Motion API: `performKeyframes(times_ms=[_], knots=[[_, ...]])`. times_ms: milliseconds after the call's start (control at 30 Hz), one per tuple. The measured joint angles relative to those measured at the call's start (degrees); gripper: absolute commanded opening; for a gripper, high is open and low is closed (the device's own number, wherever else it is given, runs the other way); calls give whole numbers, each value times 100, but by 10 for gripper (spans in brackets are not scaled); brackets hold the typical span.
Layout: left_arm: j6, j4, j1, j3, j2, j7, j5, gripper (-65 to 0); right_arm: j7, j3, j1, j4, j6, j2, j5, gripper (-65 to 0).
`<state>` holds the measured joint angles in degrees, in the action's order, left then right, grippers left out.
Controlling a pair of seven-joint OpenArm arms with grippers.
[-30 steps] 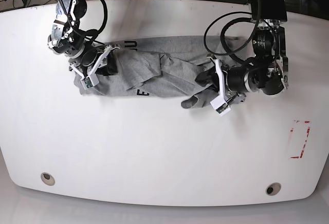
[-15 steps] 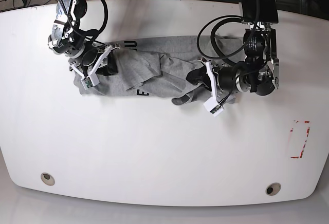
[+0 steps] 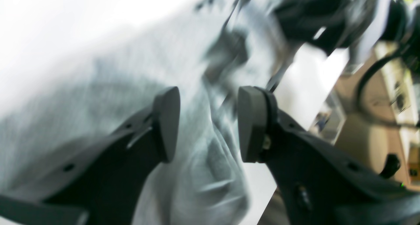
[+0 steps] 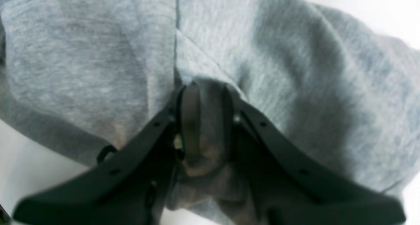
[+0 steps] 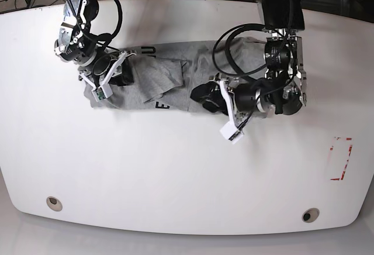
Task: Fold the T-shirt properly
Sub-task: 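Open the left gripper and lift it off the folded end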
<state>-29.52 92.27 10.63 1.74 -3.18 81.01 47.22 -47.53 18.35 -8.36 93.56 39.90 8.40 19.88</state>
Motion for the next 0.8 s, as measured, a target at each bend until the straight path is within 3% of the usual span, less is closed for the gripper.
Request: performKeyframes(times_ms=[133,267,600,800], knots=[[2,9,103,-22,-315,-2,286,-331,0,0,-2,0,0,-2,2,-533],[13,13,197,-35,-376,-4,490,-331,0,2,-2,0,0,0,2,-533],[22,7,208,345,619,17,-431,-340,0,0,0,2,0,-4,0,-533],[17,17,-61,315,905,-157,-361,-497,-61,13,-33,332,7,-9,2,-530]])
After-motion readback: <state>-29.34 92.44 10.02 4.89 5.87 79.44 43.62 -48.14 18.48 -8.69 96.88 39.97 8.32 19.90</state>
